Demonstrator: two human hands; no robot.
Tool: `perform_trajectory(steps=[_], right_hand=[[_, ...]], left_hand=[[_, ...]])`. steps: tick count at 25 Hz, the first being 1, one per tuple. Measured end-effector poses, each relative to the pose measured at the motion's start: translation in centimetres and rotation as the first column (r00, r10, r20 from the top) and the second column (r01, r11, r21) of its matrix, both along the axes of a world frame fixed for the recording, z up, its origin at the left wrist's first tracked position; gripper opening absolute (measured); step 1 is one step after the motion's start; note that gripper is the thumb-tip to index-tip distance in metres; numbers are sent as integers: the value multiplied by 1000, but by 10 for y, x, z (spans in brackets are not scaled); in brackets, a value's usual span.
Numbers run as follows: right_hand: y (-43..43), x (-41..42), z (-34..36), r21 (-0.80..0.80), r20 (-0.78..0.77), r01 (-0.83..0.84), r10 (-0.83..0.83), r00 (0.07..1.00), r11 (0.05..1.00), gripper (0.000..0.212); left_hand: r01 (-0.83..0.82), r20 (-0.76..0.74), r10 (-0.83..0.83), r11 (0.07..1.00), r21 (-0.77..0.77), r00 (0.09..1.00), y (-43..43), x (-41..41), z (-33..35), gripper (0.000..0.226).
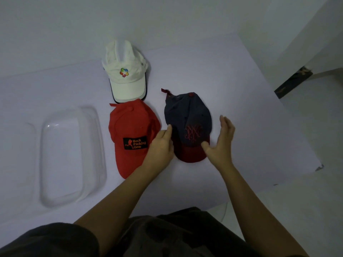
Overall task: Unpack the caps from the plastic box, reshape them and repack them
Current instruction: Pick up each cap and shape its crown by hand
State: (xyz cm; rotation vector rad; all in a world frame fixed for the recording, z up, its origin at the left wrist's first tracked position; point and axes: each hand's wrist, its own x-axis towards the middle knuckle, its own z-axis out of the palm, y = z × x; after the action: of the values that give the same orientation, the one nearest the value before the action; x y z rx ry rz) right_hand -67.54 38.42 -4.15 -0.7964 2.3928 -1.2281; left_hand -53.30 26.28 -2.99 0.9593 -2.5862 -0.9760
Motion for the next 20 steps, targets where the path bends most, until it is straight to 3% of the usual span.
perform_trajectory(steps=[3,5,8,11,16,20], right_hand=[[-35,12,25,-116,-172,-177,156,973,977,56],[-63,32,40,-68,-107,-382,374,921,922,47],[-102,59,36,105,100,-608,600,794,787,80],[-131,67,21,253,250,-650,600,759,717,111],[-140,74,12,233,189,-570,538,822,788,105],[-133,76,13,245,72,-536,536,841,808,103]], left_hand=[[-103,-151,95,993,-51,984,-34,26,24,50],[-176,-109,165,980,-94,980,-62,47,31,63],[-126,131,115,989,76,985,-108,70,22,108],[-12,211,-36,975,222,977,-135,77,9,127],[26,282,-73,986,166,957,-145,75,12,113],[115,364,-140,989,88,921,-149,79,21,117]])
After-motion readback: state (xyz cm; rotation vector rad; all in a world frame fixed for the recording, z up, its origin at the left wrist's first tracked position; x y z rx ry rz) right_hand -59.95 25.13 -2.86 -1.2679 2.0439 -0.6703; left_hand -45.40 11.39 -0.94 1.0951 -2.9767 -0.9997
